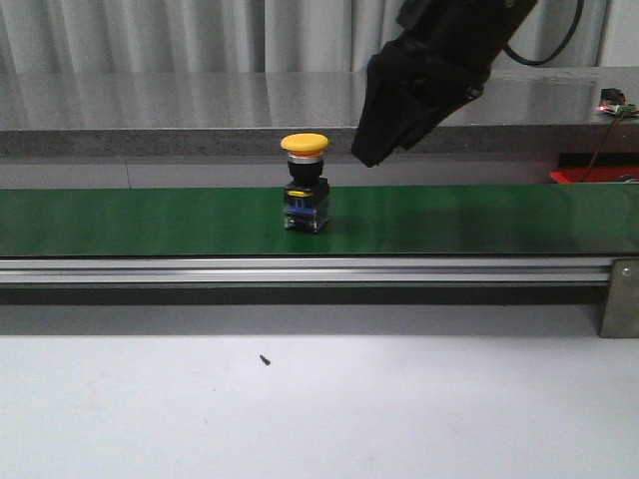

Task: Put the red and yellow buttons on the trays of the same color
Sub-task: 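Close the right gripper on the second yellow button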

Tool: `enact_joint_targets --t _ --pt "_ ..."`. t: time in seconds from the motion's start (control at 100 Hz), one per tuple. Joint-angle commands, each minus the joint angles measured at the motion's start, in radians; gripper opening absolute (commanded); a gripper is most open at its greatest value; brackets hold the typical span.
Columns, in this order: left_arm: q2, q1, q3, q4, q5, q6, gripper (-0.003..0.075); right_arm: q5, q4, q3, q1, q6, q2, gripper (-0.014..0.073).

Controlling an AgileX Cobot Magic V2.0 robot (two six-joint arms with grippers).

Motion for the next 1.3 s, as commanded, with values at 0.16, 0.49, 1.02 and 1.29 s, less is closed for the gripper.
enact_joint_targets --t 0.16,0.49,1.02,1.29 --pt "0.004 -0.007 -0.025 -0.026 -0.071 -0.003 -0.002 -0.034 0.046 -0.067 0.036 -0.016 -0.002 0.0518" --pt "0.004 -0.007 -0.025 -0.026 -0.071 -0.003 -0.002 -0.11 0.081 -0.067 0.046 -0.018 0.011 0.0518" --pt "0.004 -0.007 -0.025 -0.026 -0.071 -0.003 -0.002 -0.116 0.082 -0.067 0.044 -0.017 0.024 0.0184" --pt "0.004 -0.007 -0.025 -0.026 -0.071 -0.003 -0.002 -0.062 0.086 -0.058 0.0 0.067 -0.03 0.0184"
